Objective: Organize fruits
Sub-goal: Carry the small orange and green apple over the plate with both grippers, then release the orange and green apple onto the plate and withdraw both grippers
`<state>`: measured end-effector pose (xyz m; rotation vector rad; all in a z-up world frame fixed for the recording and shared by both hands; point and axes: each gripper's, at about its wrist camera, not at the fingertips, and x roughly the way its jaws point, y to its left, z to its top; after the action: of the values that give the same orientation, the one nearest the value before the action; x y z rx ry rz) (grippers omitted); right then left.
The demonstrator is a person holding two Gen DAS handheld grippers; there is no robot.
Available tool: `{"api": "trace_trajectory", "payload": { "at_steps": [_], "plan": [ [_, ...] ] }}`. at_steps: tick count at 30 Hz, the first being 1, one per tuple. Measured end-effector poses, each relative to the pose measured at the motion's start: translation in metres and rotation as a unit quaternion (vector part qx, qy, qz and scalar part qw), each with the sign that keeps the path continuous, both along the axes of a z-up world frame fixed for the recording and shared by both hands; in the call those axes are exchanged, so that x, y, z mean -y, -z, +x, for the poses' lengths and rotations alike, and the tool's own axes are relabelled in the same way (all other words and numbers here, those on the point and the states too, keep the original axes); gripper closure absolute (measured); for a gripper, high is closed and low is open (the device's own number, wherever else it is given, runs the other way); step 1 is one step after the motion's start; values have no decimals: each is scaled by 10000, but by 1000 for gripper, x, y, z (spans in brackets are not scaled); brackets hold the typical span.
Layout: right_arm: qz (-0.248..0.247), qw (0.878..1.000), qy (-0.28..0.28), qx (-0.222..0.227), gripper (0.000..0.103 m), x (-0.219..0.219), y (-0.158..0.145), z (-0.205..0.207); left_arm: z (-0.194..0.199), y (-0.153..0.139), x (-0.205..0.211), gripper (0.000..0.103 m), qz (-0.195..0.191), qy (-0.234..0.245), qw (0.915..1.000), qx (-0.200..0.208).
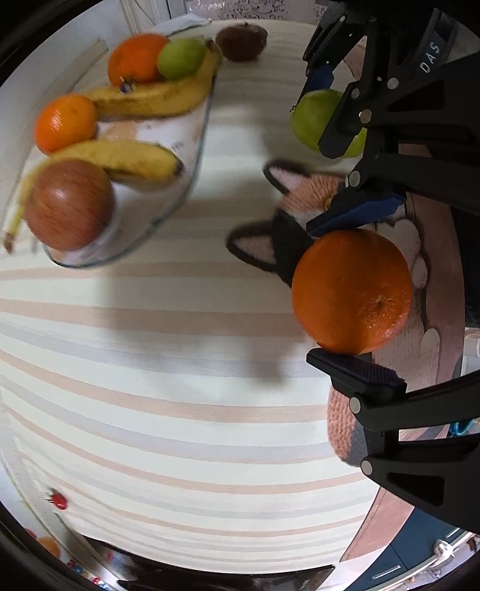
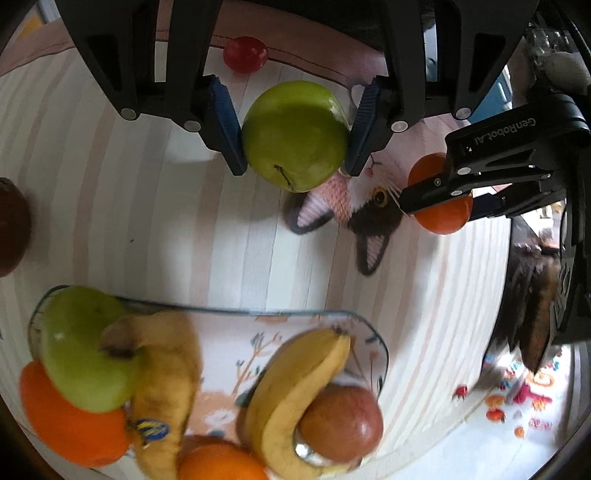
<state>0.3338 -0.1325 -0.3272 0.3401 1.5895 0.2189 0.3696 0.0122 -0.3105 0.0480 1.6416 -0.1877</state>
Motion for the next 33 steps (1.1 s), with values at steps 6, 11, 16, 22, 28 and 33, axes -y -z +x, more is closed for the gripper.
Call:
{"api": "trace_trajectory", "payload": {
  "at_steps": [6,11,16,22,28,33],
  "plan": [
    [114,9984,250,494,46,21,-41,9,23,-39,10,43,-453,26,9987,234],
    [91,9937,574,959,46,52,-83,31,59,-77,42,43,-699,247,9954,601],
    [48,9877,1035,1174,46,99,-102,61,77,-81,66,43,-846,367,9929,753],
    [106,9874,1141,1094,46,117,-98,104,71,-56,100,43,-1103,232,9922,527],
    [-48,9930,751,907,46,98,-77,135,65,-34,106,43,-1349,-118,9901,375],
    [-76,9953,565,777,46,83,-62,144,68,-26,106,43,-1373,-271,9895,351]
  ]
}}
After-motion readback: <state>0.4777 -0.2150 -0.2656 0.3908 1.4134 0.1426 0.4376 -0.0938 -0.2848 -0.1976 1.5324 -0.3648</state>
